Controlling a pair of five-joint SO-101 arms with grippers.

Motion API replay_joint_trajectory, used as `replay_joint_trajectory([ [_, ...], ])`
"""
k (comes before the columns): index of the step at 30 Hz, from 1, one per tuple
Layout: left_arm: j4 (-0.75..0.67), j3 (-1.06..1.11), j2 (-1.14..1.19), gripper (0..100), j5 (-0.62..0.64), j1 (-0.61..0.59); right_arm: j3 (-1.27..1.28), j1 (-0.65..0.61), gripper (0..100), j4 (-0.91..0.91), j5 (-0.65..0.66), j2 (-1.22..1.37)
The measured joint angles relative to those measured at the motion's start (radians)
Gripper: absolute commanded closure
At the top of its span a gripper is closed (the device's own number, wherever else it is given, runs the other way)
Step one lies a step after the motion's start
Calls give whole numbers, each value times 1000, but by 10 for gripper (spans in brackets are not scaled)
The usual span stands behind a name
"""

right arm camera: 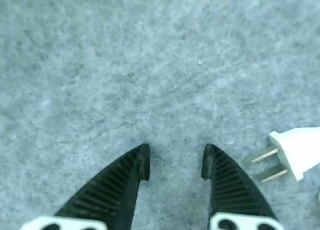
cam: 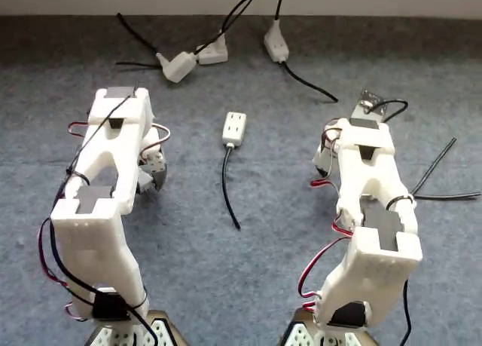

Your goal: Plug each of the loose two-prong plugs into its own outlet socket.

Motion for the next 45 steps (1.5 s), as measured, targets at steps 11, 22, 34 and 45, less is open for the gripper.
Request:
replay_joint_trajectory([
  [11, 120, -141, 8, 794, -63, -5, 0, 0, 824, 0, 0, 0],
  [22, 86, -121, 11, 793, -71, 32, 0, 0, 824, 0, 0, 2],
  [34, -78, 46, 2, 796, -68, 51, 0, 0, 822, 0, 0, 2],
  [45, -81, 57, 2, 796, -68, -43, 0, 0, 822, 0, 0, 2],
])
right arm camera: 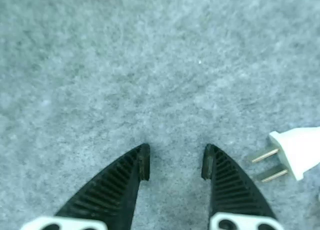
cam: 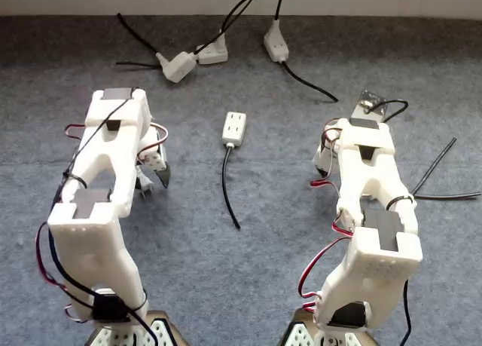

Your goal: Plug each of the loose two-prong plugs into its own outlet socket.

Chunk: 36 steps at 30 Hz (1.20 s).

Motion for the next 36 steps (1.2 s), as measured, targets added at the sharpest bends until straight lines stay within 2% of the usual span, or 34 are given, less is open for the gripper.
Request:
replay_joint_trajectory([
  [6, -8, 18, 8, 819, 0, -74, 0, 0, 822, 0, 0, 0],
  [11, -38, 49, 5, 1000, 0, -72, 0, 0, 822, 0, 0, 0],
  [32, -71, 60, 5, 984, -12, -69, 0, 0, 822, 0, 0, 0],
  [36, -81, 61, 5, 874, -86, -69, 0, 0, 822, 0, 0, 0],
])
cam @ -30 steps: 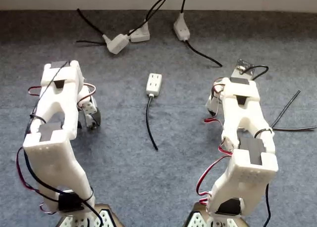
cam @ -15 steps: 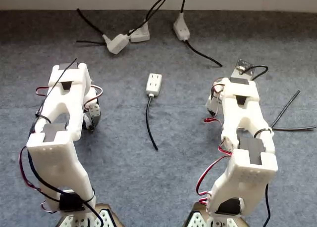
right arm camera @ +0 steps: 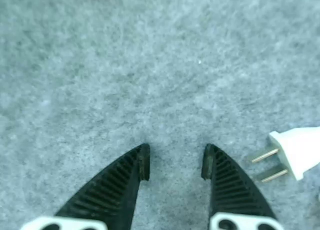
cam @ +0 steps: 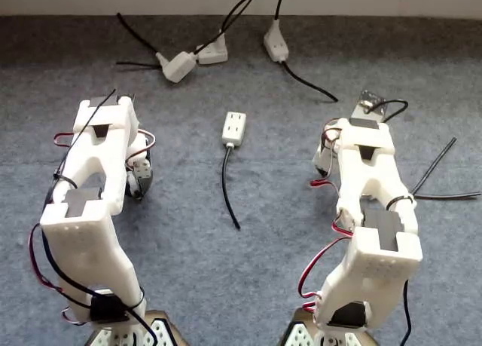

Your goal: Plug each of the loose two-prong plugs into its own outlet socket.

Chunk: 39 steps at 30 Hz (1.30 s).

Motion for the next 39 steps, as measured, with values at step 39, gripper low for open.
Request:
replay_joint_trajectory([
  [39, 3, -18, 0, 822, 175, -14, 0, 0, 822, 0, 0, 0],
])
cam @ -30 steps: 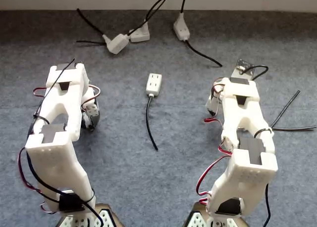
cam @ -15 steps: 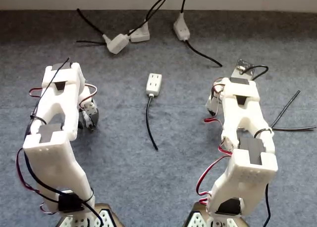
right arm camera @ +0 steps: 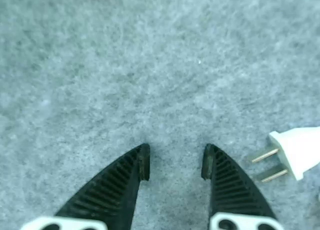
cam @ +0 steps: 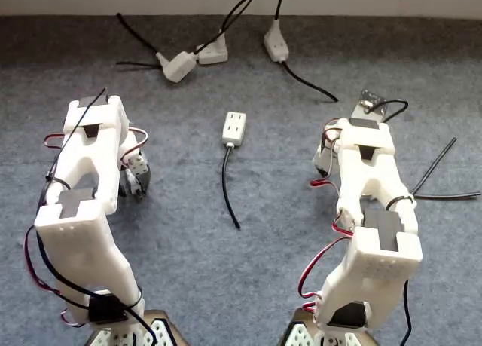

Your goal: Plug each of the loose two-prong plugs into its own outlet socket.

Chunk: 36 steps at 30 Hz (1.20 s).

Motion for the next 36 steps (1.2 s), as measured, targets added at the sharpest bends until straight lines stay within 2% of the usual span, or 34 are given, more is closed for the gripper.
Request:
replay_joint_trajectory([
  [24, -3, -48, 3, 825, 2, -31, 0, 0, 822, 0, 0, 0],
  [31, -6, -49, 3, 959, 2, -32, 0, 0, 822, 0, 0, 0],
  [36, -14, -49, 3, 971, 2, -34, 0, 0, 822, 0, 0, 0],
])
